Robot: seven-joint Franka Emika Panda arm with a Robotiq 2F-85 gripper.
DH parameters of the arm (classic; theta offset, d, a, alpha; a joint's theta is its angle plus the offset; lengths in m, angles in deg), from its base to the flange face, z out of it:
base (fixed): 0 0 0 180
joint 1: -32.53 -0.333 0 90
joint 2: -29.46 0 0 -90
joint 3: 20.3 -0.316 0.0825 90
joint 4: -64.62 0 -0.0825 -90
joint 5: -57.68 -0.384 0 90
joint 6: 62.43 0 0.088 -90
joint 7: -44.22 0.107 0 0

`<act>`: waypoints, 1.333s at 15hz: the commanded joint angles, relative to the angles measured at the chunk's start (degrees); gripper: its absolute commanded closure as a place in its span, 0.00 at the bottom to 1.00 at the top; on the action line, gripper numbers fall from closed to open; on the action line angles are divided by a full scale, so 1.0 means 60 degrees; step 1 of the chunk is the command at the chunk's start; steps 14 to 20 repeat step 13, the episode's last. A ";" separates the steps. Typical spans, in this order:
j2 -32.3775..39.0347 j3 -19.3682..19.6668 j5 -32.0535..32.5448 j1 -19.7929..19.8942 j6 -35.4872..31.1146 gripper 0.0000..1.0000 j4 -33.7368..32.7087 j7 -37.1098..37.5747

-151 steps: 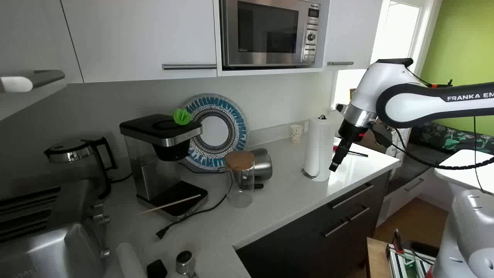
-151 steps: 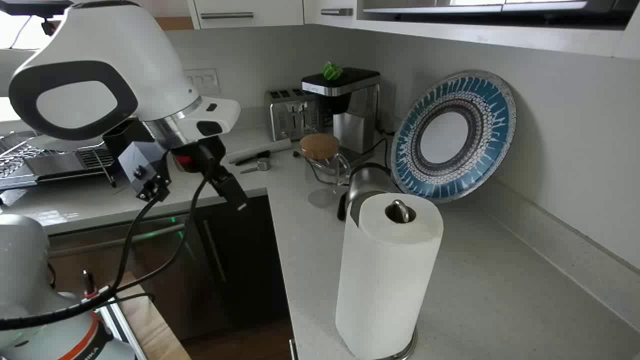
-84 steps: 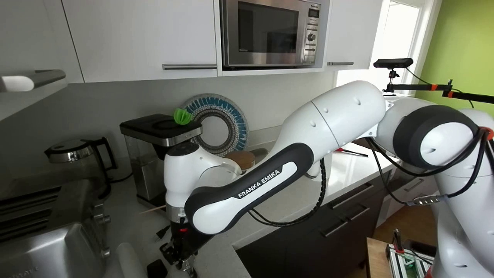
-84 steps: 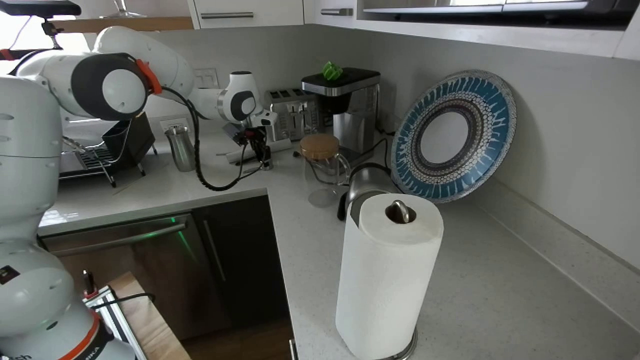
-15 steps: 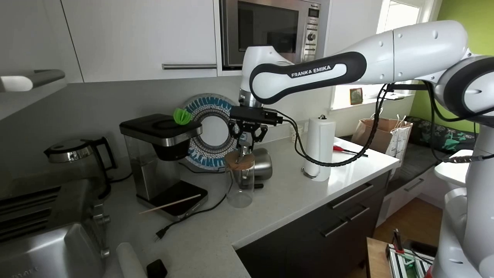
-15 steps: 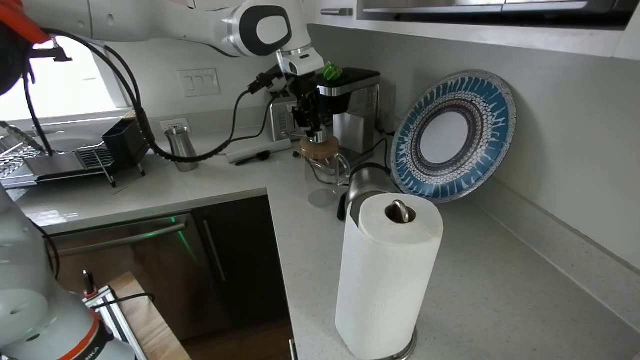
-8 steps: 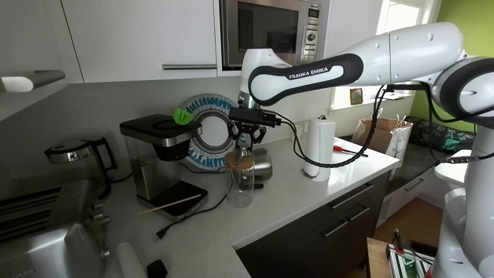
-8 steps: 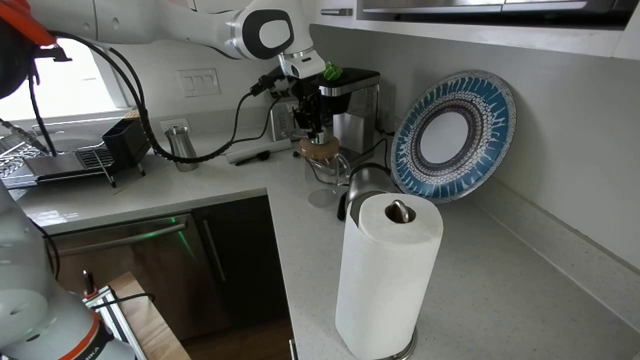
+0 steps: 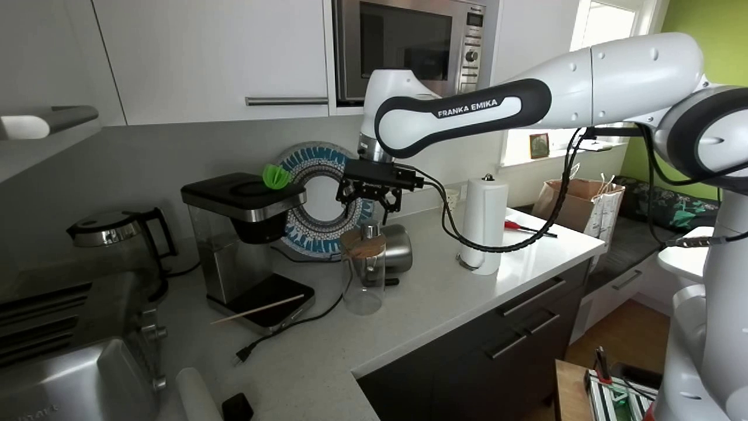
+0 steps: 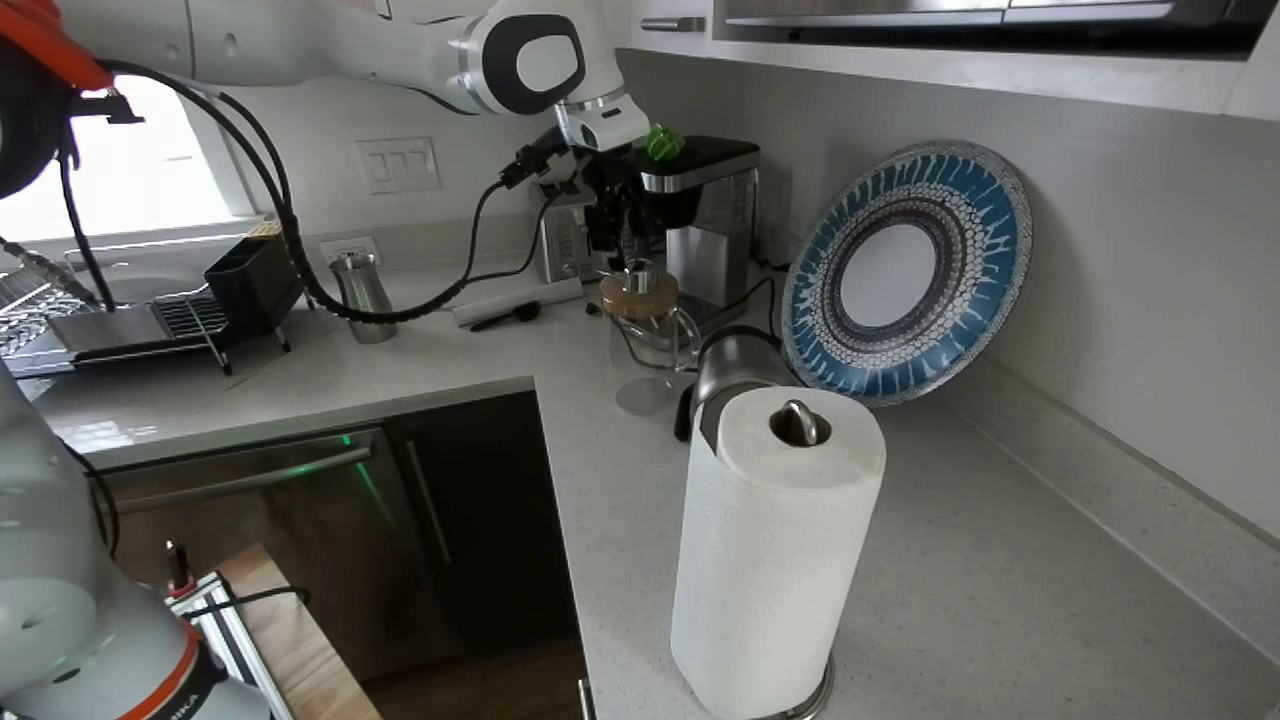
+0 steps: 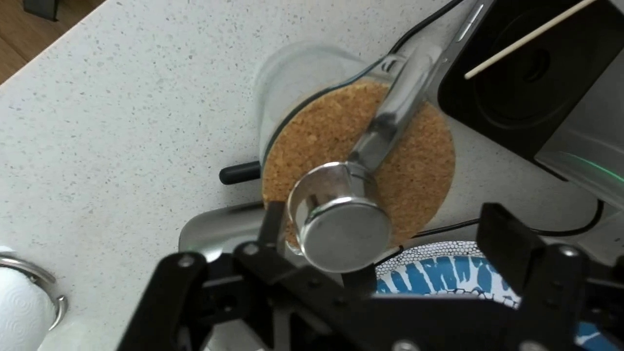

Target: Pick up the metal measuring cup and put it on top of the wooden lid jar that is on top of the clear jar

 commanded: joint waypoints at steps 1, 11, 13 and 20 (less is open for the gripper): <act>-0.0286 -0.0334 -0.0058 -0.0321 -0.0032 0.00 -0.0043 -0.0605; -0.1542 -0.1684 -0.1152 -0.1492 -0.0190 0.00 0.0585 -0.3999; -0.1111 -0.1758 -0.0817 -0.1497 0.0033 0.00 0.0018 -0.3573; -0.1111 -0.1758 -0.0817 -0.1497 0.0033 0.00 0.0018 -0.3573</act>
